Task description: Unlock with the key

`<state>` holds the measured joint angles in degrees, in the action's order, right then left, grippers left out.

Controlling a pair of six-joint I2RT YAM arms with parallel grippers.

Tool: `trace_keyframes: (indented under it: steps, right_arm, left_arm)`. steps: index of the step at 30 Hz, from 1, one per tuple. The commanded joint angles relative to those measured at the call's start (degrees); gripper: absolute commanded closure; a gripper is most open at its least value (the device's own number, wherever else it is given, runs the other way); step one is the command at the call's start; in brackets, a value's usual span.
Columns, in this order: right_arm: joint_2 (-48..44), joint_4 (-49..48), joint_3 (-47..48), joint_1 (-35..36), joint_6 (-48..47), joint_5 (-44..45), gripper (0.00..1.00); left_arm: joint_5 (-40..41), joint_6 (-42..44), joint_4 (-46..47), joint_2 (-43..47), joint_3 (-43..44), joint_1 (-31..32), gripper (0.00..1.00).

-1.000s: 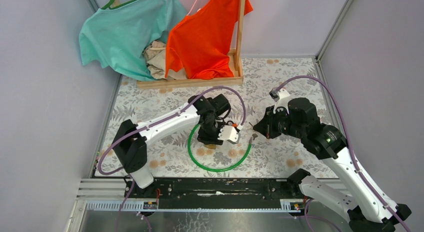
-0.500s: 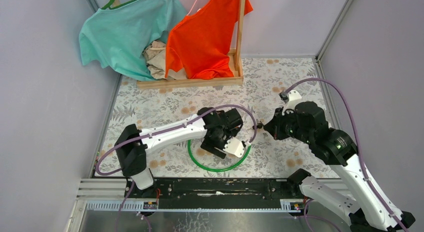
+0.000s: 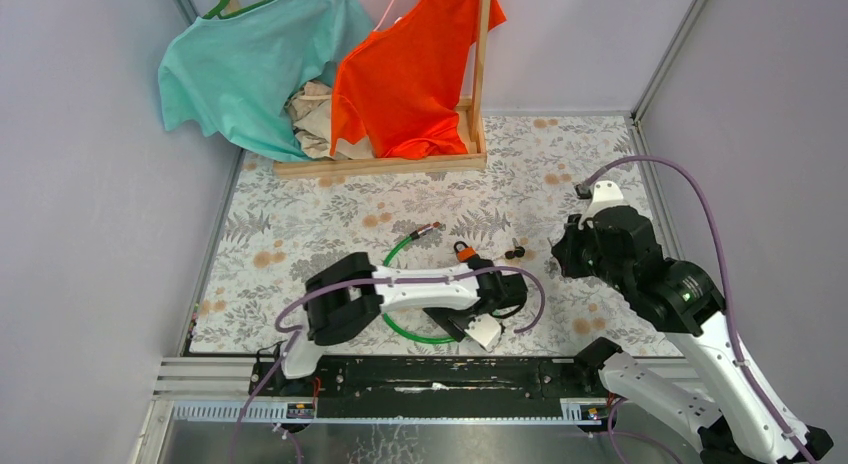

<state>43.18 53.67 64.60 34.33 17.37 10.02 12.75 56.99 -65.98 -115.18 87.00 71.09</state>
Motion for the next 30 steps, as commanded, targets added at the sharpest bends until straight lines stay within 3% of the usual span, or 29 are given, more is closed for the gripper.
trace_keyframes:
  steps: [1,18,30]
  right_arm:
    - [-1.0,1.1,3.0,-0.2,-0.1,3.7,1.00]
    - [0.3,0.7,4.4,-0.2,-1.0,0.6,1.00]
    - [0.3,0.2,5.1,-0.2,-1.2,-0.8,1.00]
  left_arm:
    - [9.3,-4.7,-6.9,-5.7,4.3,0.2,0.28]
    - [6.9,-10.8,-10.9,-12.3,7.5,-4.5,0.41]
    - [5.6,-13.2,-10.0,-13.6,5.3,-4.9,0.38]
